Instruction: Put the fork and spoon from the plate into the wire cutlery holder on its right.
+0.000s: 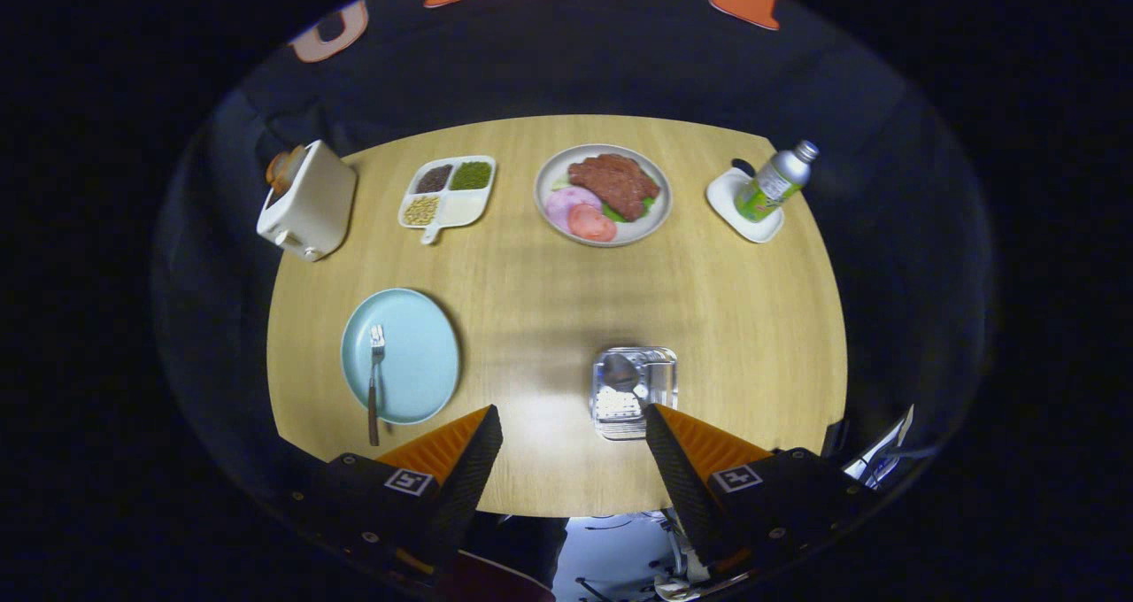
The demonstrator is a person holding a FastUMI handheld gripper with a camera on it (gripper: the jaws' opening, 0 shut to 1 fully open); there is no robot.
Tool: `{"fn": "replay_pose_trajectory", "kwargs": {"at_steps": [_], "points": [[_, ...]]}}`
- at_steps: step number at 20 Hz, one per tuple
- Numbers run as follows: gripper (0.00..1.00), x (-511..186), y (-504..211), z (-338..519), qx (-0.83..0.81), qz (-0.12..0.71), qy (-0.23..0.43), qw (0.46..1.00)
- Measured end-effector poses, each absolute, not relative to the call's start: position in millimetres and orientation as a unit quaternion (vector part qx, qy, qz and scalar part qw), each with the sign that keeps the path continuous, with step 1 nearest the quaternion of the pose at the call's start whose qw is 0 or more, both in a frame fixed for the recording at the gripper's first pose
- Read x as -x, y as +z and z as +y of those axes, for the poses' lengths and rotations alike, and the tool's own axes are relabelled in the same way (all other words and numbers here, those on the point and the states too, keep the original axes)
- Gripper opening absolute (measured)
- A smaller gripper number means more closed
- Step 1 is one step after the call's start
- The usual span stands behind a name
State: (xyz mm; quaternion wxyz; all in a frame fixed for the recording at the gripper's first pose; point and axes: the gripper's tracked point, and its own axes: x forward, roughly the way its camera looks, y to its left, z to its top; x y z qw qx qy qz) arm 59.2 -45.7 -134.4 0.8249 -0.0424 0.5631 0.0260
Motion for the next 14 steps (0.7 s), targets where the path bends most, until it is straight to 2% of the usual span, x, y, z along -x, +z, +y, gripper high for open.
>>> {"fn": "replay_pose_trajectory", "kwargs": {"at_steps": [7, 14], "points": [[0.99, -35.5, -198.1, 84.8, 0.071, 0.613, 0.101, 0.780], [0.98, -26.2, -256.1, 160.7, 0.089, 0.643, 0.123, 0.750]]}}
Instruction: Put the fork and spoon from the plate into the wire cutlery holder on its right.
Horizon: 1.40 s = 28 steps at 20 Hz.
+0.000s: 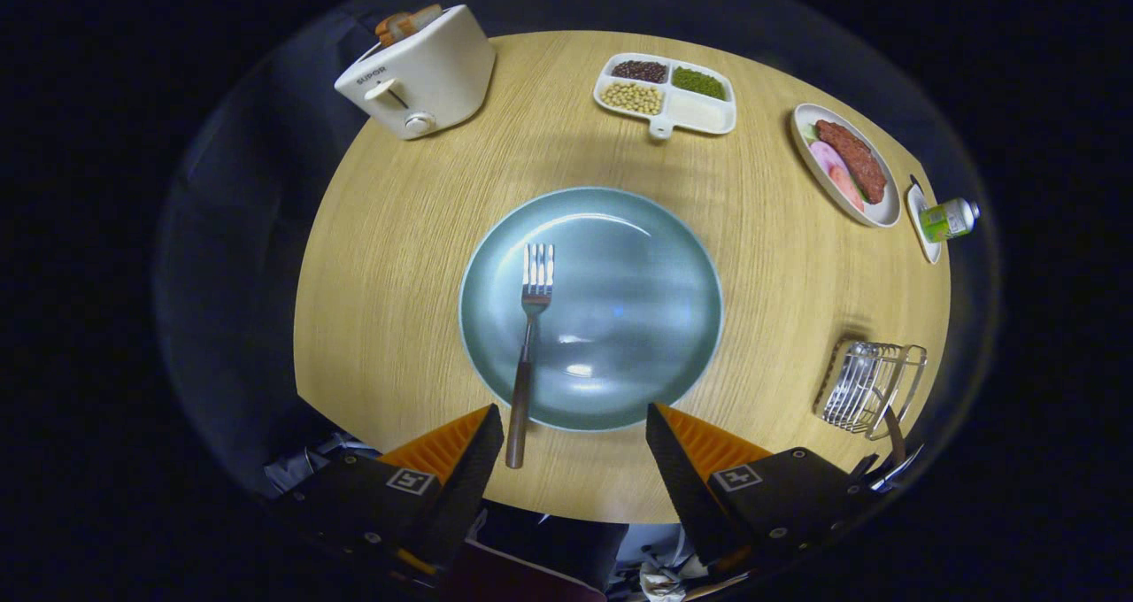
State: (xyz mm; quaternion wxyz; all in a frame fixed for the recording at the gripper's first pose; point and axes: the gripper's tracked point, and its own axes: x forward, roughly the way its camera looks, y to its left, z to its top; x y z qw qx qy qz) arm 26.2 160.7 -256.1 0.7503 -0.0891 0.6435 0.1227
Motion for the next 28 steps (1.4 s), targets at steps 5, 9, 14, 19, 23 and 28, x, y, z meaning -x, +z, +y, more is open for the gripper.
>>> {"fn": "replay_pose_trajectory", "kwargs": {"at_steps": [5, 9, 14, 19, 23, 28], "points": [[0.88, -31.5, -277.4, 174.1, 0.099, 0.651, 0.116, 0.744], [0.78, -34.1, -287.0, 176.5, 0.103, 0.654, 0.110, 0.741], [0.69, -30.8, -299.0, 178.2, 0.093, 0.661, 0.104, 0.737], [0.55, -31.5, -305.9, 184.6, 0.072, 0.666, 0.104, 0.735], [0.29, -33.9, -312.1, 183.6, 0.070, 0.666, 0.097, 0.736], [0.09, -32.7, -311.8, 186.9, 0.061, 0.669, 0.101, 0.734]]}}
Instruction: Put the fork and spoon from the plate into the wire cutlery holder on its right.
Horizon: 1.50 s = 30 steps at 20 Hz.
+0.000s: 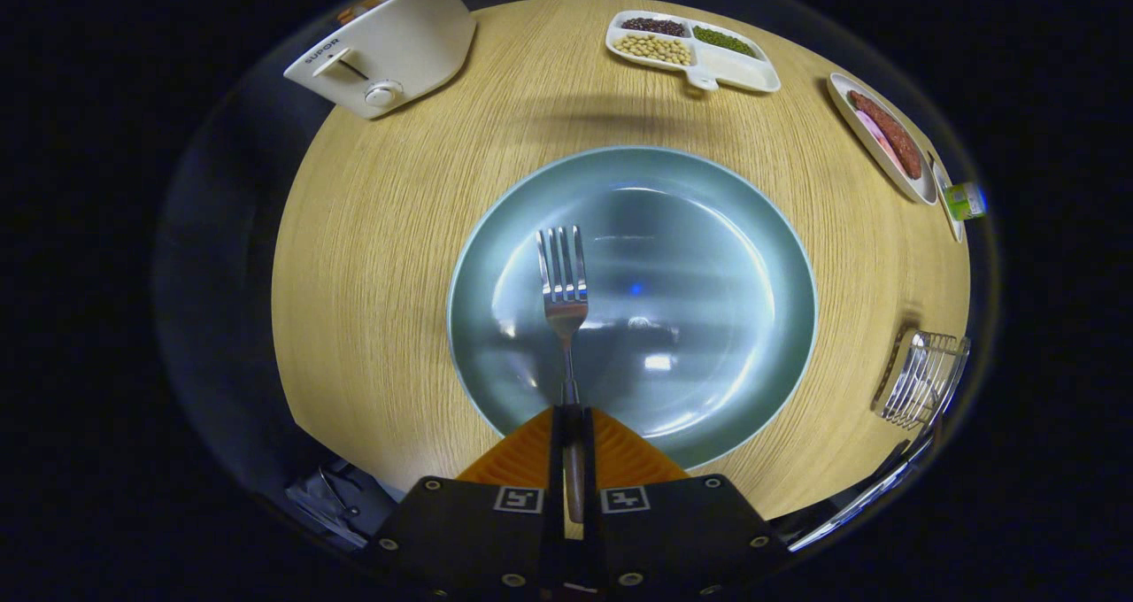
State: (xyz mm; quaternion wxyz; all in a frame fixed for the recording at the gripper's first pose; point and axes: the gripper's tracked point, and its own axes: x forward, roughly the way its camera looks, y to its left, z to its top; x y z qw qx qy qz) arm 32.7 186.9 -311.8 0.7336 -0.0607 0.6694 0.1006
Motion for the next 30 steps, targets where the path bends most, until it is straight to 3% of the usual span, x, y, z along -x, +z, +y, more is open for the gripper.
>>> {"fn": "replay_pose_trajectory", "kwargs": {"at_steps": [9, 19, 30], "points": [[0.02, -39.0, -261.3, 149.2, 0.081, 0.646, 0.117, 0.750], [0.02, -9.9, -174.5, 17.2, 0.103, 0.640, 0.086, 0.756], [0.02, 12.7, -172.4, -94.8, 0.070, 0.663, 0.035, 0.744]]}}
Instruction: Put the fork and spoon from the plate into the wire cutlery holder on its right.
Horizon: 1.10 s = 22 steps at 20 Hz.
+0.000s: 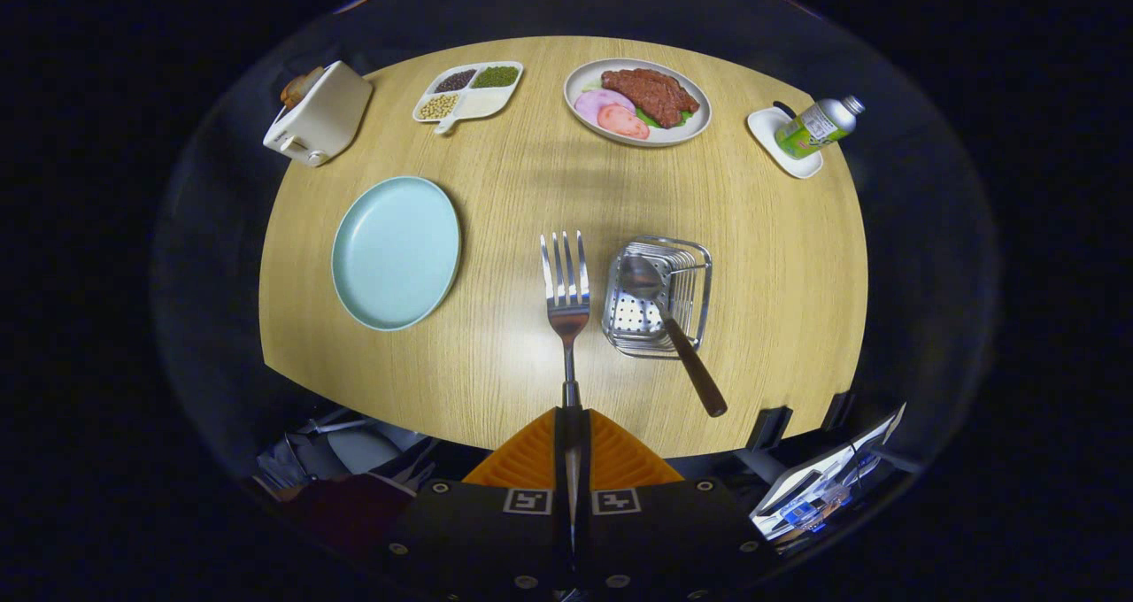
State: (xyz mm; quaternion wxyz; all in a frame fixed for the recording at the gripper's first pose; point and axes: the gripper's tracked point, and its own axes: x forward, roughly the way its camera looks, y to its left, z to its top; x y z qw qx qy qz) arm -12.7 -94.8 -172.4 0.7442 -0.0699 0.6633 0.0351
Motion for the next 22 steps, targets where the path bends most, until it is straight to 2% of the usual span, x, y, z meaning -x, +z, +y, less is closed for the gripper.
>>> {"fn": "replay_pose_trajectory", "kwargs": {"at_steps": [6, 20, 22], "points": [[0.02, 14.5, -178.2, -128.3, 0.041, 0.680, 0.017, 0.731], [0.04, -1.7, -198.4, -130.9, -0.035, 0.714, -0.012, 0.699], [0.08, -5.7, -197.8, -130.0, -0.035, 0.710, -0.015, 0.703]]}}
